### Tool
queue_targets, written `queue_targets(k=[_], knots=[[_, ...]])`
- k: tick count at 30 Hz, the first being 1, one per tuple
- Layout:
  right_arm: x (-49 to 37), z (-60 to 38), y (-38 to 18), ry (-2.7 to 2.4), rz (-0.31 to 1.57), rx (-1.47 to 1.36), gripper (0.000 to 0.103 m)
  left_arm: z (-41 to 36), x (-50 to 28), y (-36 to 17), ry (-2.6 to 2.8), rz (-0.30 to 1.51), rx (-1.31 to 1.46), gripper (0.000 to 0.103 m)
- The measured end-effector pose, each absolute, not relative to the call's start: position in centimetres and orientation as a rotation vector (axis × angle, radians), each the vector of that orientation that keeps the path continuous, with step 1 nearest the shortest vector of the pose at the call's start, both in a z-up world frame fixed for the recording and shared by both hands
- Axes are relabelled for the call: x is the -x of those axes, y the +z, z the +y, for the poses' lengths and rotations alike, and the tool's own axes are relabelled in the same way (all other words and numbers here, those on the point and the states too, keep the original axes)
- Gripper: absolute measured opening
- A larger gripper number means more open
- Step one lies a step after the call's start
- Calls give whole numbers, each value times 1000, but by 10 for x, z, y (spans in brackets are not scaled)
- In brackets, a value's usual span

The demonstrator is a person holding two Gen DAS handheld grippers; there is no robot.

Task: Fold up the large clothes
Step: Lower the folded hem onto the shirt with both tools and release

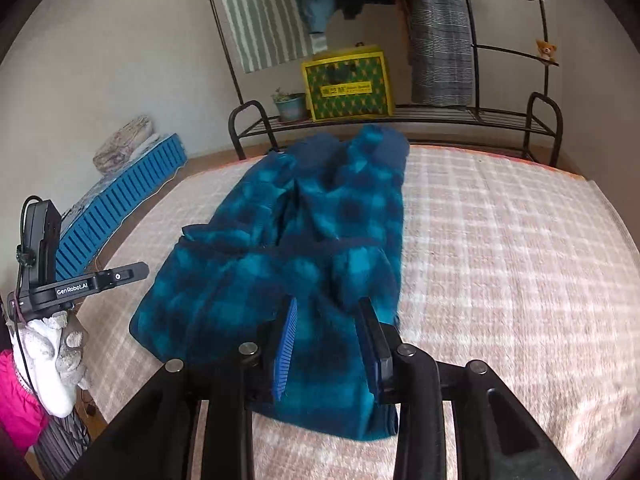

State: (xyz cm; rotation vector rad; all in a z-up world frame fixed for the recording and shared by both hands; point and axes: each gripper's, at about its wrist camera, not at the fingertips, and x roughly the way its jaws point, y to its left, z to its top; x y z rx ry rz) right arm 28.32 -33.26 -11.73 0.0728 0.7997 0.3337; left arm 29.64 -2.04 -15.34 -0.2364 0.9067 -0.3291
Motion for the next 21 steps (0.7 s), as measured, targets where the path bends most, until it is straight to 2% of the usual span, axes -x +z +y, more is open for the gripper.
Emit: queue_targets(k=[5,9,13,21], knots=[[-324,-332,-160,243,933,-97,28,-32,-327,-196,-278,1021,259,24],[-328,-337,-182,239,973,-106,26,-32,-329,-202,-281,1013,245,24],[-325,-333,-159,235,994,-81,26,-26,-322,-182,-283,1017,259,24],[-251,-350,-62,278,751,-91,26,13,-267,-89,-331,839,298,24]])
